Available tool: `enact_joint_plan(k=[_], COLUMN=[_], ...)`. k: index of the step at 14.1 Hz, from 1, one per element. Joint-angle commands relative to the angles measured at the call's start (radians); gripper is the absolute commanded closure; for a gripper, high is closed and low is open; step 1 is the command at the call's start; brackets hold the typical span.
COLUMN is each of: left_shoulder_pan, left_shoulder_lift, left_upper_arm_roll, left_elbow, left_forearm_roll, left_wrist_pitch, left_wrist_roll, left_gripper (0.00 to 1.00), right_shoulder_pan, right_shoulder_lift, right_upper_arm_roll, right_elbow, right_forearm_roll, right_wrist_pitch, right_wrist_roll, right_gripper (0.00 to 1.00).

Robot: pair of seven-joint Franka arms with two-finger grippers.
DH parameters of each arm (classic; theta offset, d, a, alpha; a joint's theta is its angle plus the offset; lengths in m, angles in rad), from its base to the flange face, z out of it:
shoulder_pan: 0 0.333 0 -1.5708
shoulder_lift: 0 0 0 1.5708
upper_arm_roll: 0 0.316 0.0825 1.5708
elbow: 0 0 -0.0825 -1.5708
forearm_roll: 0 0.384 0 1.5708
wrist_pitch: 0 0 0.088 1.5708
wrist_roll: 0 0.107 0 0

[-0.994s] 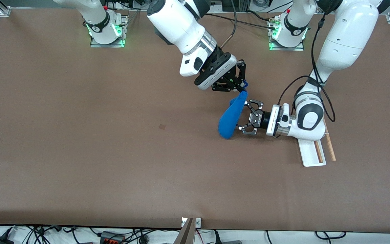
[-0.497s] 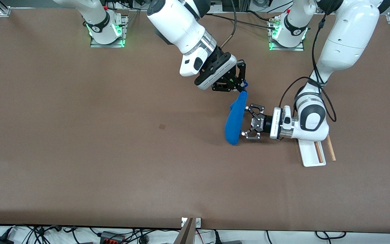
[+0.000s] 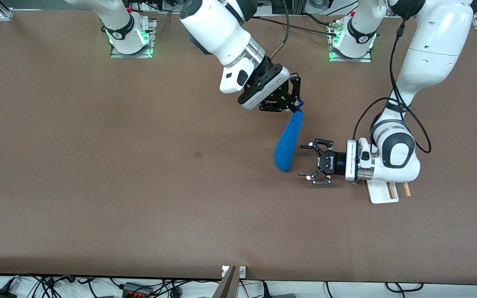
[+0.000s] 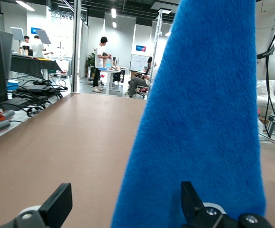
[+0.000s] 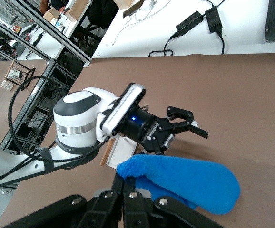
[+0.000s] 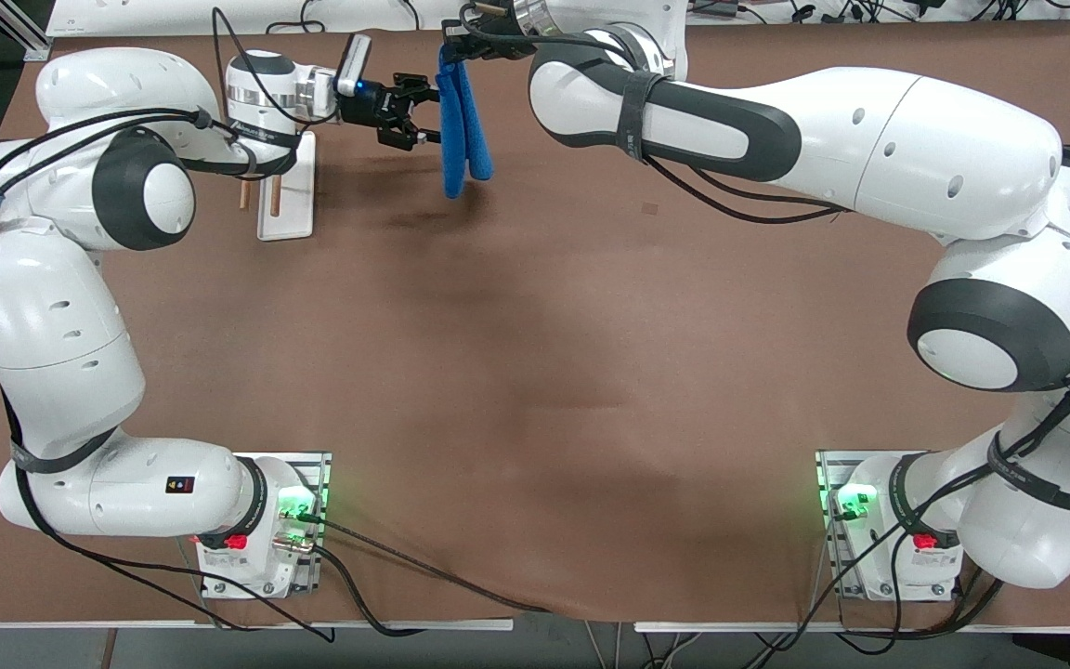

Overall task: Pass towel and hang on rack
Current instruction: 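Hold the towel up with the right gripper while the left gripper approaches, then grasp the hanging towel with the left gripper below the right gripper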

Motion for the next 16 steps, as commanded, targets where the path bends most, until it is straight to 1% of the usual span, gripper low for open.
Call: enact_joint_plan(k=[1,6,8,9,10,11,12,13,14,15,16], left_shoulder_pan=[-0.038,-0.075,-0.083,-0.092,-0.092,-0.094,-0.094,-0.098,-0.103,-0.101,-0.1], left_shoulder_lift=[0.029,0.029,0.026,0.026,0.026,0.026,0.029,0.029,0.027,0.026,0.026], left_upper_arm_roll=[-0.007,-0.014,-0.014,-0.014,-0.015,-0.015,-0.015,-0.015,-0.014,-0.014,-0.012], left_elbow=[0.033,0.033,0.031,0.031,0.031,0.022,0.016,0.016,0.016,0.013,0.013], left_forearm_roll=[-0.024,-0.066,-0.068,-0.068,-0.071,-0.092,-0.115,-0.117,-0.117,-0.117,-0.116], left_wrist_pitch=[0.055,0.078,0.078,0.076,0.076,0.072,0.069,0.072,0.073,0.075,0.075], left_wrist_roll=[0.017,0.021,0.023,0.025,0.041,0.057,0.058,0.06,0.054,0.032,-0.001], left_gripper=[0.0,0.0,0.03,0.13,0.29,0.56,0.75,0.8,0.91,0.99,0.99], right_shoulder_pan=[0.009,0.009,0.009,0.009,0.009,0.009,0.009,0.009,0.009,0.009,0.009], right_shoulder_lift=[0.018,0.019,0.019,0.019,0.018,0.018,0.018,0.019,0.019,0.018,0.018], right_upper_arm_roll=[-0.005,-0.005,-0.005,-0.005,-0.005,-0.005,-0.005,-0.005,-0.005,-0.005,-0.005], right_elbow=[0.031,0.031,0.031,0.031,0.031,0.031,0.031,0.031,0.031,0.031,0.031], right_forearm_roll=[0.006,0.005,0.005,0.005,0.005,0.005,0.005,0.005,0.005,0.005,0.003], right_wrist_pitch=[0.005,0.005,0.005,0.005,0.005,0.005,0.005,0.005,0.005,0.005,0.005], right_wrist_roll=[0.005,0.005,0.005,0.005,0.005,0.005,0.005,0.007,0.005,0.005,0.005], right_gripper=[1.0,1.0,1.0,1.0,1.0,1.0,1.0,1.0,1.0,1.0,1.0])
